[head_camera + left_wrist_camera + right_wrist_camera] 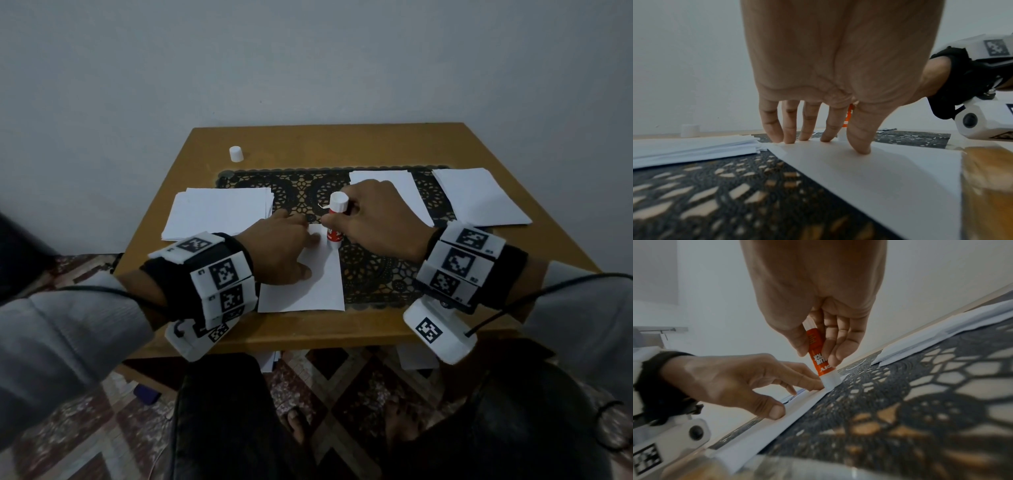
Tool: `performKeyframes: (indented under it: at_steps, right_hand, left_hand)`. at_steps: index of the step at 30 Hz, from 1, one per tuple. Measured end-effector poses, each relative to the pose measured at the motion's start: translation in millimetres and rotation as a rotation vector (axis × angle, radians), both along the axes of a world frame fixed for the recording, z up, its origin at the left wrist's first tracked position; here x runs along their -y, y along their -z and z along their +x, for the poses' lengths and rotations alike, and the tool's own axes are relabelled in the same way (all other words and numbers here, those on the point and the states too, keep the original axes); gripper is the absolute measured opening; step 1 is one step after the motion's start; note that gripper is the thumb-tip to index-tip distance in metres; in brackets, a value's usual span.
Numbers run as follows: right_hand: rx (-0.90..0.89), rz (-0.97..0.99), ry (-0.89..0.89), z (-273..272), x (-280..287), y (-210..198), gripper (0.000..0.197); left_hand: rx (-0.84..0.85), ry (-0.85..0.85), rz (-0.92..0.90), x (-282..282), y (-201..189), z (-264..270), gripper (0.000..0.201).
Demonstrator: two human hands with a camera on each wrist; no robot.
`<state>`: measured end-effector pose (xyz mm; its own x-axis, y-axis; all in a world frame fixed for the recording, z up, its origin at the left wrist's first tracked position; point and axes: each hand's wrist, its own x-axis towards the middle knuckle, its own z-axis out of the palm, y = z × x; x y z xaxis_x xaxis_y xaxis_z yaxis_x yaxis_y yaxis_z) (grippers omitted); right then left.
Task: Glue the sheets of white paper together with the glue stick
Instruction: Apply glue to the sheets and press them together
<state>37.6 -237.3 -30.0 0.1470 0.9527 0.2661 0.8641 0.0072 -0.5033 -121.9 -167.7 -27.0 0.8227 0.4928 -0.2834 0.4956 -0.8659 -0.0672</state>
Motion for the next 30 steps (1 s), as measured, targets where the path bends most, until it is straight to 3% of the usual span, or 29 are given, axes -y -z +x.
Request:
performKeyframes:
  at_steps: [11, 19, 23, 30]
  right_hand:
    - [-0.043, -0.058, -0.205, -18, 32, -1, 0.02]
    - [-0.102, -0.132, -0.212, -28, 55, -3, 0.029]
    - [-0.107, -0.17, -0.187, -27, 59, -4, 0.015]
    - [-0.2, -0.193, -0.215, -18, 64, -5, 0.02]
  left_hand:
    - [0.027, 0.014, -0.039, -5, 2, -1, 0.052]
    - [0.019, -0.009, -0.048, -7, 4, -1, 0.061]
    - [0.036, -0.019, -0.069, -8, 3, 0, 0.063]
    - [0.004, -0.065, -0.098, -13, -2, 10, 0.064]
